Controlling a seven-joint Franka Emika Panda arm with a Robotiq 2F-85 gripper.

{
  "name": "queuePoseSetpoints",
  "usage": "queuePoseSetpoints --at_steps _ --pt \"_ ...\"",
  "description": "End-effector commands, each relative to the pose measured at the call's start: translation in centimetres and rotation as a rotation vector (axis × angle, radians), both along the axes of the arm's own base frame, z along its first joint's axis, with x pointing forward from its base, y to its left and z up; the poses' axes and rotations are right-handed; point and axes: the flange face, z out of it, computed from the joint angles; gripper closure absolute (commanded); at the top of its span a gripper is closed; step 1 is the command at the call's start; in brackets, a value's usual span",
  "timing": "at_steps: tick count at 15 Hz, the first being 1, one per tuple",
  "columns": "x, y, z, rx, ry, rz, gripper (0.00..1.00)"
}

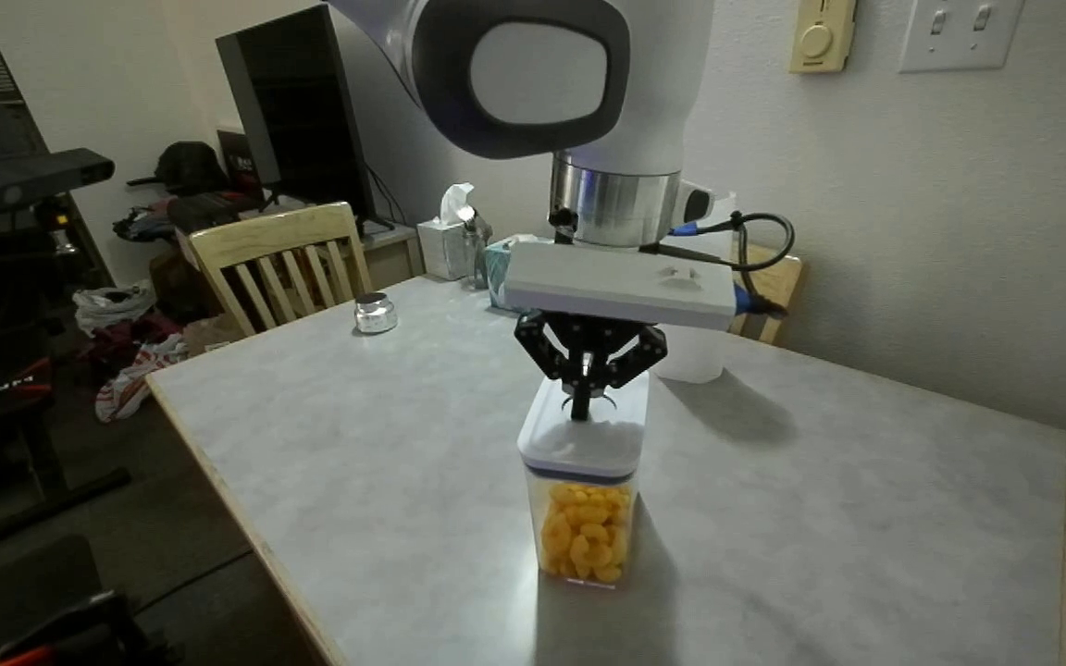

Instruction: Place the lid on the container then push the button

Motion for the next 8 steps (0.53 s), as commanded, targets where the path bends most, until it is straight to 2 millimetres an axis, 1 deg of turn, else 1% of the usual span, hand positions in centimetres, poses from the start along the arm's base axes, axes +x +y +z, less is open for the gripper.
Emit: queuePoseSetpoints --at_steps 1,2,4,8 --pt "0.2 -0.5 -2.1 0.012 0.015 0.020 1.00" --pt "0.2 -0.4 -0.5 -0.006 0.002 0.028 1.00" --pt "0.3 -0.2 1.8 -0.035 -0.019 0.046 1.00" --pt "0.7 -0.3 4.7 -0.076 -0.054 0.078 1.00"
